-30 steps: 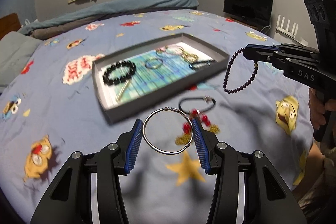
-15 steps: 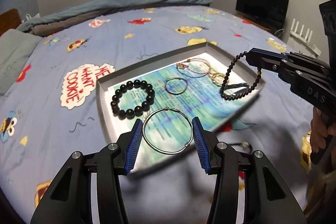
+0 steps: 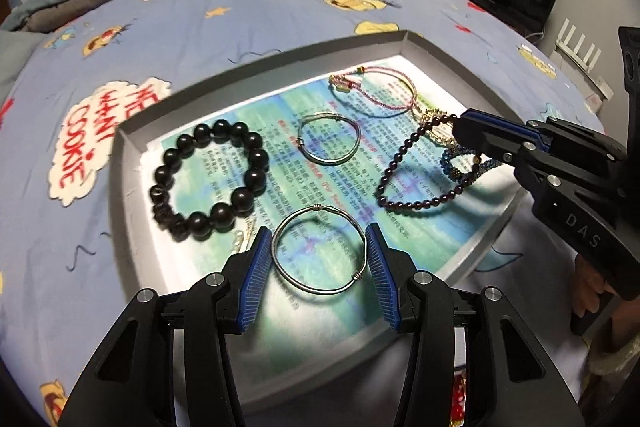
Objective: Organize jewelry
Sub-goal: 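Carry the silver hoop and red bead bracelet into the tray and open both tools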
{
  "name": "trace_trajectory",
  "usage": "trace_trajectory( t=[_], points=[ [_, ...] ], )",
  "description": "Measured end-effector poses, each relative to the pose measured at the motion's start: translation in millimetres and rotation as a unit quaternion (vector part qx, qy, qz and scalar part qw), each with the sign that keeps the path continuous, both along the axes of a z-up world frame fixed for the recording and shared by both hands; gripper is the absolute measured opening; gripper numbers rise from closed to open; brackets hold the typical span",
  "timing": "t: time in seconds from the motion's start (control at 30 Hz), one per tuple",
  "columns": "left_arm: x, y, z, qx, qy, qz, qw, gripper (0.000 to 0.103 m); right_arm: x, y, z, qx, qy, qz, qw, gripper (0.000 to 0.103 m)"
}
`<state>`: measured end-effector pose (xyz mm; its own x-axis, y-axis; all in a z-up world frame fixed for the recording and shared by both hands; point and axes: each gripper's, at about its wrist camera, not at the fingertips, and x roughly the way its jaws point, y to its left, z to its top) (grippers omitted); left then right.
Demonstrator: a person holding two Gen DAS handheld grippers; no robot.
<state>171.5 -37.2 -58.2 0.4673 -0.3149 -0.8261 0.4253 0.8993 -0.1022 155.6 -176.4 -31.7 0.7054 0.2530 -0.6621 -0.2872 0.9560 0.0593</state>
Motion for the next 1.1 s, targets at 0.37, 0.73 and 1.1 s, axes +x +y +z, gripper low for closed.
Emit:
trace_trajectory(
  t=[0.37, 0.73, 1.1],
  points=[
    [13, -17, -3, 0.029, -0.015, -0.024, 0.9992, 0.05, 29, -6, -18, 0.023, 0.048, -0.02, 0.998, 0.007],
    [17, -16, -5, 0.038, -0.025, -0.009, 0.9989, 0.05, 39, -4, -24, 0.028, 0.062, -0.025, 0.997, 0.007],
    [12, -4, -3, 0.028, -0.017, -0.003, 0.9994, 0.052, 29, 6, -22, -0.001, 0.059, -0.01, 0.998, 0.009]
  ],
)
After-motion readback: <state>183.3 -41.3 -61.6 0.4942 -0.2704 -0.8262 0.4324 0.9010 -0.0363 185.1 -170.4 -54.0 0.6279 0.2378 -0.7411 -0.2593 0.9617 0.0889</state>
